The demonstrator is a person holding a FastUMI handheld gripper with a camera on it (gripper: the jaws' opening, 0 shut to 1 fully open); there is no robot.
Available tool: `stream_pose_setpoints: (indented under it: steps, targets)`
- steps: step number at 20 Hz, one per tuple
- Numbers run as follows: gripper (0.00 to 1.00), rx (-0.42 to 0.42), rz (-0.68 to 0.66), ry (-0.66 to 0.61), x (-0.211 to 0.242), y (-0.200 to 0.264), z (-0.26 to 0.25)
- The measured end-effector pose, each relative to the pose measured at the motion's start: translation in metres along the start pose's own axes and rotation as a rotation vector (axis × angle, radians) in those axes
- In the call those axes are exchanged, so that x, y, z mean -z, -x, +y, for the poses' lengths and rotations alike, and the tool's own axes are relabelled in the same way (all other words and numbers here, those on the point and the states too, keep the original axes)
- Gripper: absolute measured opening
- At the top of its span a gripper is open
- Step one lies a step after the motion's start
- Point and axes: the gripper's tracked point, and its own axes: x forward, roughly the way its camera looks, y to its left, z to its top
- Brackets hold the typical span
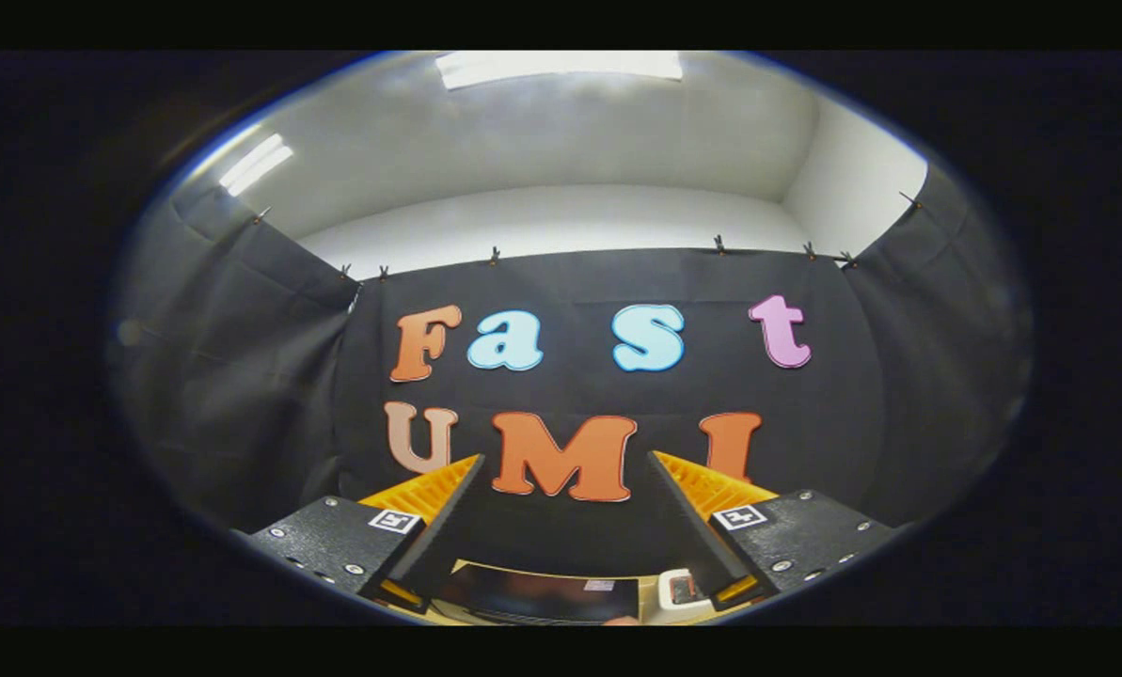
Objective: Open the toaster oven, put the food inside, and close the toaster oven door.
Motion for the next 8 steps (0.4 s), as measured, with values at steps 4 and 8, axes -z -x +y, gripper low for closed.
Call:
stream_pose_setpoints:
  steps: [4,8]
  targets:
    - [0.97,0.006,-0.015,0.012,-0.002,0.005,-0.008]
    - [0.97,0.007,-0.047,0.025,-0.002,0.006,-0.015]
